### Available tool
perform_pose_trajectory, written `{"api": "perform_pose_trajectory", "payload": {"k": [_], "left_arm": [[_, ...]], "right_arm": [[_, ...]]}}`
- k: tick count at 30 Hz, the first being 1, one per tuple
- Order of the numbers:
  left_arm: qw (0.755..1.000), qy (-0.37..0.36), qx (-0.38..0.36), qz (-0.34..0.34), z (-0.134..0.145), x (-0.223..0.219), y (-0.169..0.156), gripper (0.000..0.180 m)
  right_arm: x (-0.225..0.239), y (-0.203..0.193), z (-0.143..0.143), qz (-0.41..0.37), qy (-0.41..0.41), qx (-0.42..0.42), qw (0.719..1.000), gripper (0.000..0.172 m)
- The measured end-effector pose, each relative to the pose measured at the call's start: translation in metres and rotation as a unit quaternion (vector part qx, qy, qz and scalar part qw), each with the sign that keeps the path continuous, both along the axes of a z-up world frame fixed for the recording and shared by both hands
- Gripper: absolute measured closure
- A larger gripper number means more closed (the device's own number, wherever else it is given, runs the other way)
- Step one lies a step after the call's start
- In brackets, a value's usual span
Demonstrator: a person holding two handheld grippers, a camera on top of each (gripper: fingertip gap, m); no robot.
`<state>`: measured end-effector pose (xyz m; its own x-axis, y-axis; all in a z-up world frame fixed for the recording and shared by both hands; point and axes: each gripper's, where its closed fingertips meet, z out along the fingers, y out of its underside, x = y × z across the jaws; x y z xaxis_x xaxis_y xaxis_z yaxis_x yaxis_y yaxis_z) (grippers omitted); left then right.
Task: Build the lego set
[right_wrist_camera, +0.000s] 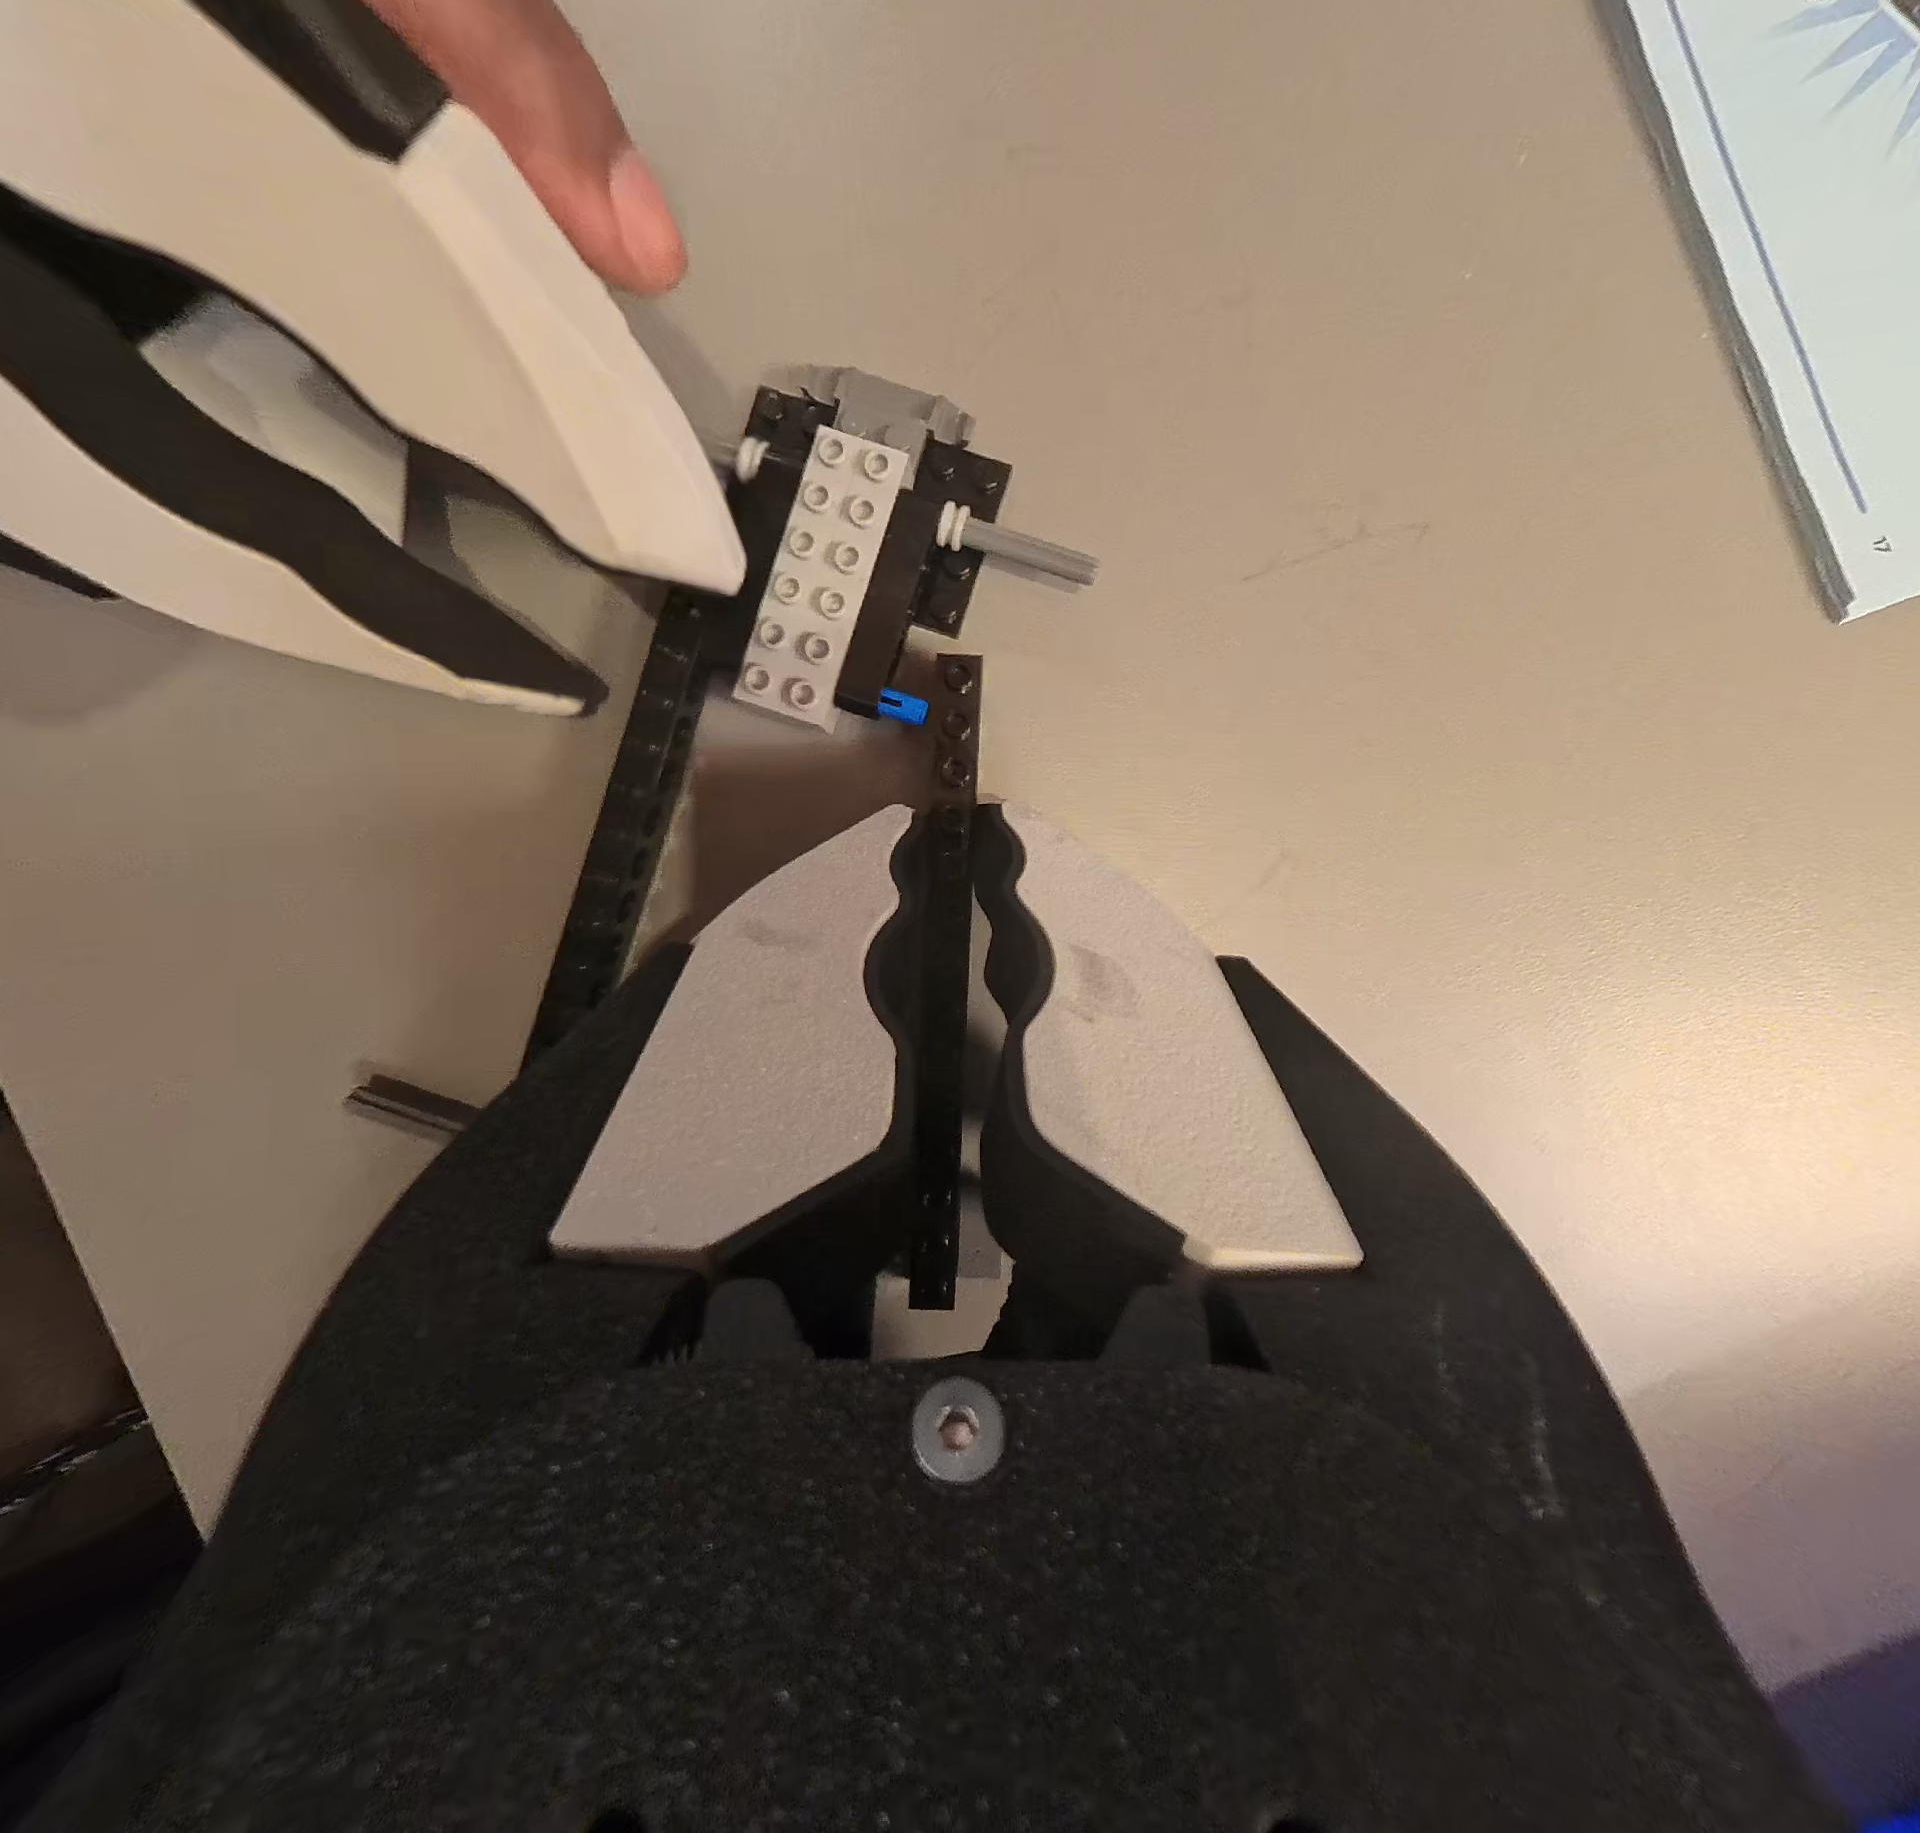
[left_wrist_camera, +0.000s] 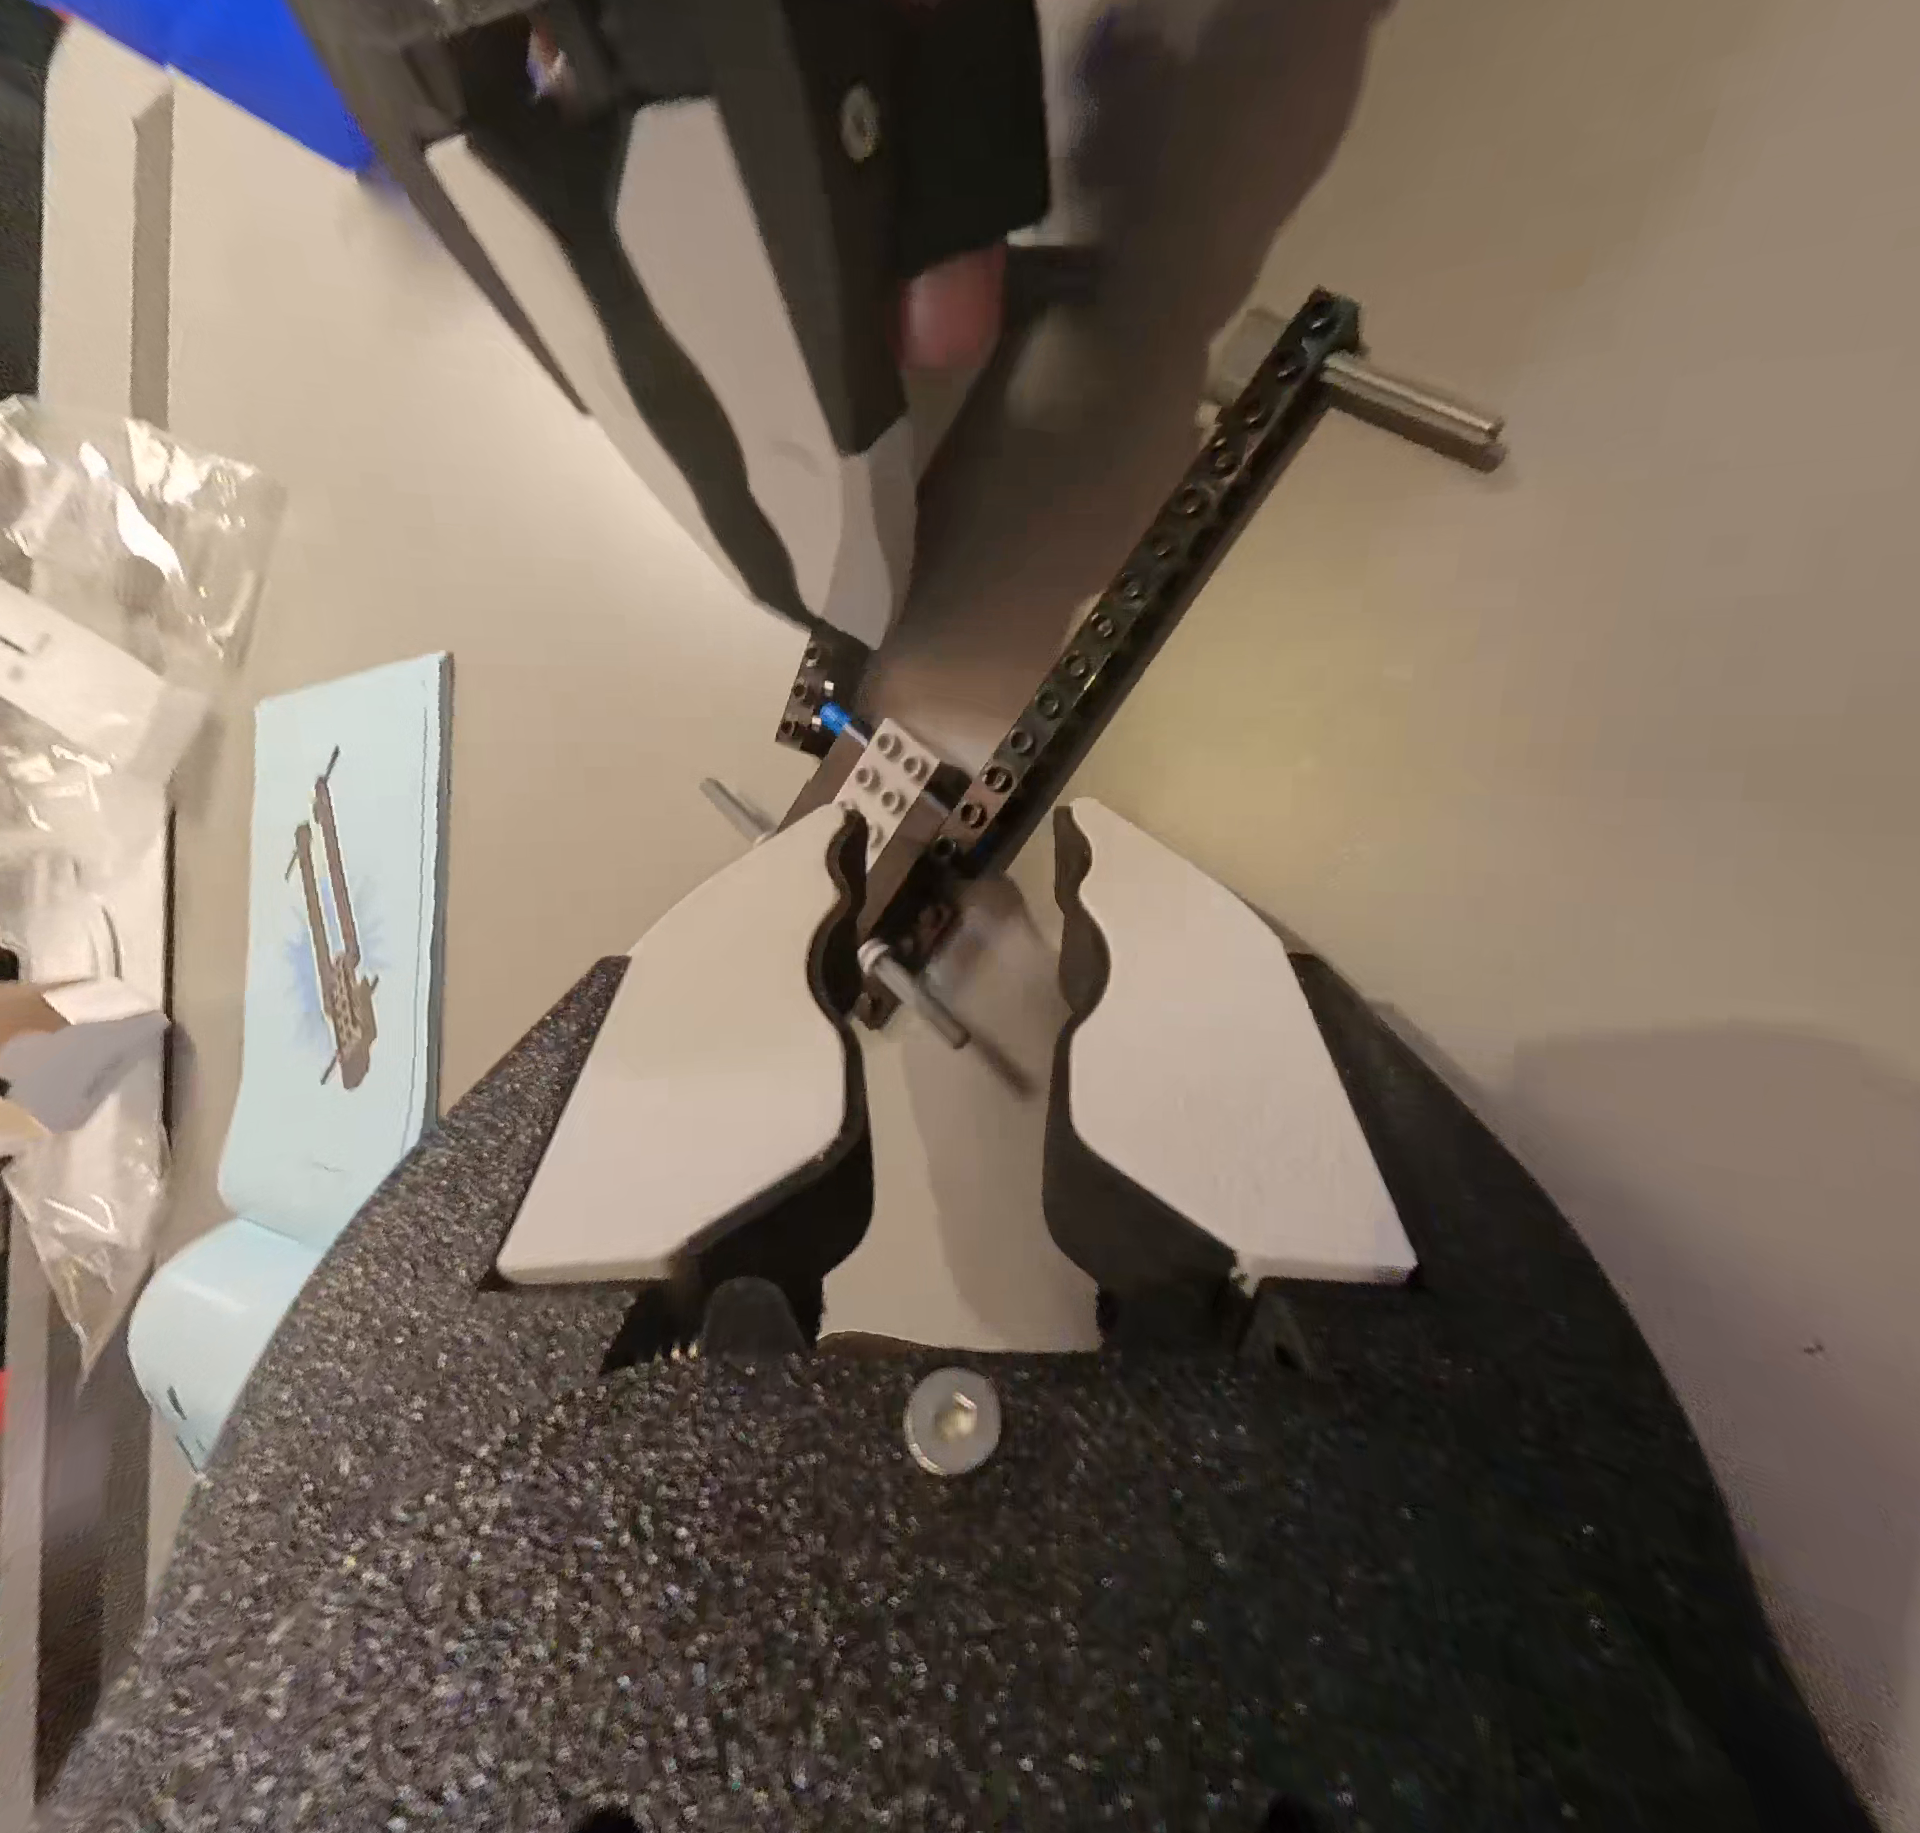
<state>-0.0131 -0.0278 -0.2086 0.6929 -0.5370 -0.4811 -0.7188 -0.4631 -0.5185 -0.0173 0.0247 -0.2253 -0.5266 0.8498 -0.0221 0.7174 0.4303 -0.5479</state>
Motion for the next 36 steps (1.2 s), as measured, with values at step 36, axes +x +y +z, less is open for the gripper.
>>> {"api": "perform_pose_trajectory", "payload": {"k": [36], "left_arm": [[0.999,-0.027,0.018,0.021,-0.005,0.011,0.009,0.159]], "right_arm": [[0.003,0.009,0.004,0.014,0.005,0.029,0.999,0.15]]}}
